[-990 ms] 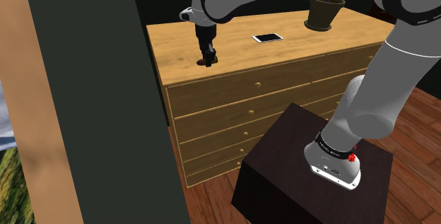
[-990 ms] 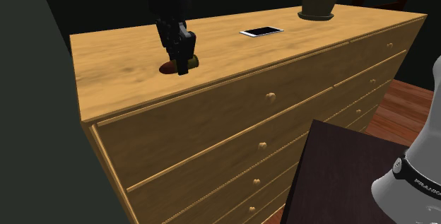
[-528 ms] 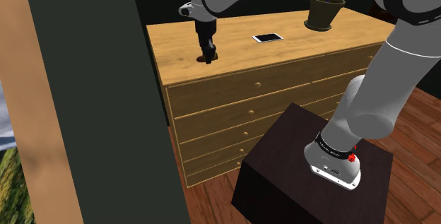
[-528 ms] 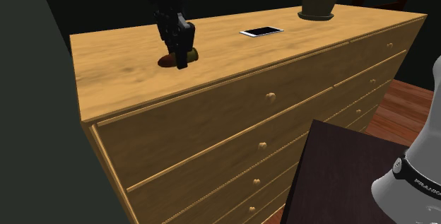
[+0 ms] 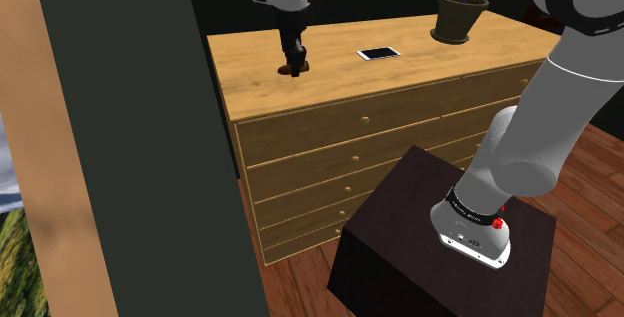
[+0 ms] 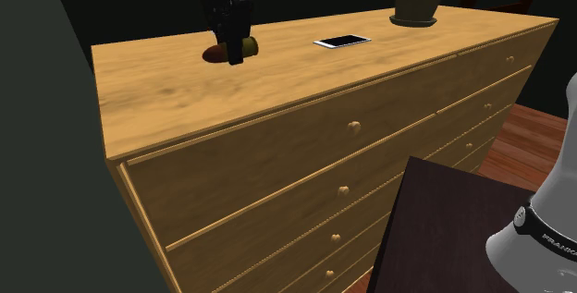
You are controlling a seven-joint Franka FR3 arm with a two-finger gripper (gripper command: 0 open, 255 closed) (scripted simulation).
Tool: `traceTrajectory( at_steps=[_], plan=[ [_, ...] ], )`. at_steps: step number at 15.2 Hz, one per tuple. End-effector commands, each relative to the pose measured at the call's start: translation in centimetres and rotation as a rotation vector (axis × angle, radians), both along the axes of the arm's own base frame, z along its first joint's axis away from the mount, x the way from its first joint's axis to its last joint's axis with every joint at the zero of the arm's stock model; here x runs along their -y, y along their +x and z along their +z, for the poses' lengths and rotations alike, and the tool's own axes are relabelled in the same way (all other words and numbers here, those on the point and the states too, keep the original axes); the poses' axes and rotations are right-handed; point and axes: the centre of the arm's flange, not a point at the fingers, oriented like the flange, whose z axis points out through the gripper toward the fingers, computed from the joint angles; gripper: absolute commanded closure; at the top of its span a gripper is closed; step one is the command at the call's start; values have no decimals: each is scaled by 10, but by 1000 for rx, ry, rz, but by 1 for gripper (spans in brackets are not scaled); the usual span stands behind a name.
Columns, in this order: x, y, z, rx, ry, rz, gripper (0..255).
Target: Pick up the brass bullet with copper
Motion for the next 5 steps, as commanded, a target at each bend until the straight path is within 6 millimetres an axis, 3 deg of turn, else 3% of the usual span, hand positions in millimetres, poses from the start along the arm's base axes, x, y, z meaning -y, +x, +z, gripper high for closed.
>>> traceTrajectory(
  at_steps=[1,5],
  plan=[
    [-1,0,11,0,0,0,255],
    [-1,0,22,0,0,0,255]
  ],
)
